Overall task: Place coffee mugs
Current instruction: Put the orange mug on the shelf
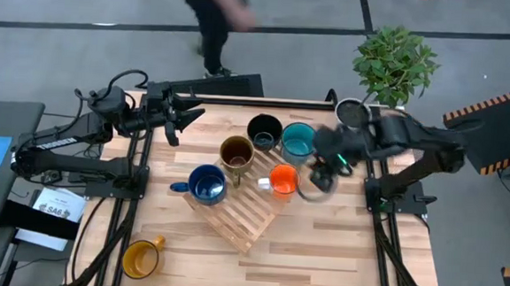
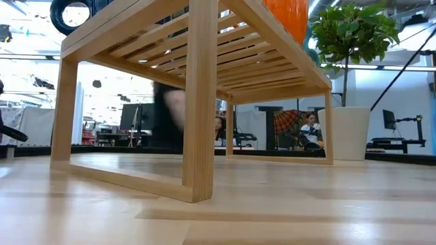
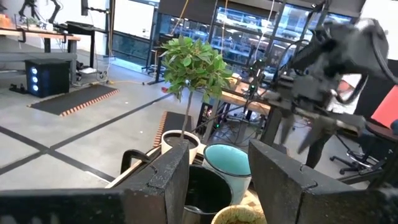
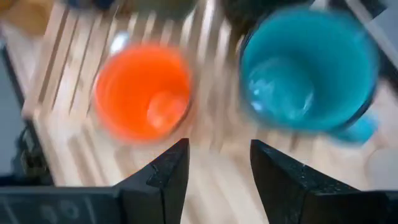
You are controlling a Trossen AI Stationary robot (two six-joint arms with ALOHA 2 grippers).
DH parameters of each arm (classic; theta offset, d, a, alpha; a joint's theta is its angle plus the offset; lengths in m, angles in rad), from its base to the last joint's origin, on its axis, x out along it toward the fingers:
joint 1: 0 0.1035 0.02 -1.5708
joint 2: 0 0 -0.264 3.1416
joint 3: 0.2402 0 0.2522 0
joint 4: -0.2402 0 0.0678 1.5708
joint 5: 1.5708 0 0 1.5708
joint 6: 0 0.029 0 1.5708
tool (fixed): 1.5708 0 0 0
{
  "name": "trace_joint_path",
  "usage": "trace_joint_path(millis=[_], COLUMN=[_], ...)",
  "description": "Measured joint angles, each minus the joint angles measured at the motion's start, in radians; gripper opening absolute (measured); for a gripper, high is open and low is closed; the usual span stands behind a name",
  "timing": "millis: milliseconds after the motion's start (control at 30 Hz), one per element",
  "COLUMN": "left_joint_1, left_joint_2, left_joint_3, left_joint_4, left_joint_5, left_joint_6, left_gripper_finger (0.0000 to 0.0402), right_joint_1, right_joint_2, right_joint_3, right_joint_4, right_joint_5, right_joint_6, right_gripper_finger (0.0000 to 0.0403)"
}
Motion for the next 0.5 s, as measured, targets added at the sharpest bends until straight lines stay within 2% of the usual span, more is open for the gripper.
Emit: trace_joint_path(millis=[133,300,433,500], left_joint_1=[0.000,0.000,0.000,0.000], left_joint_2=[0.000,0.000,0.000,0.000], left_joint_3=[0.000,0.000,0.000,0.000], left_joint_4=[0.000,0.000,0.000,0.001], left_joint_5=[0.000,0.000,0.000,0.000], left_joint_6=[-0.016,-0.017,-0.018,-0.019], left_gripper_finger=[0.0149,0.0149,0.0149,0.0149], right_joint_1=[0.148,0.317,0.362,0.355], right_joint_2=[-0.120,-0.237,-0.228,-0.193], right_joint_3=[-0.231,-0.532,-0.701,-0.740], right_joint_4=[0.074,0.381,0.618,0.714], right_joint_5=[0.002,0.105,0.206,0.226], right_joint_6=[0.196,0.467,0.549,0.549], right_gripper_finger=[0.0163,0.0091,0.0020,0.0017])
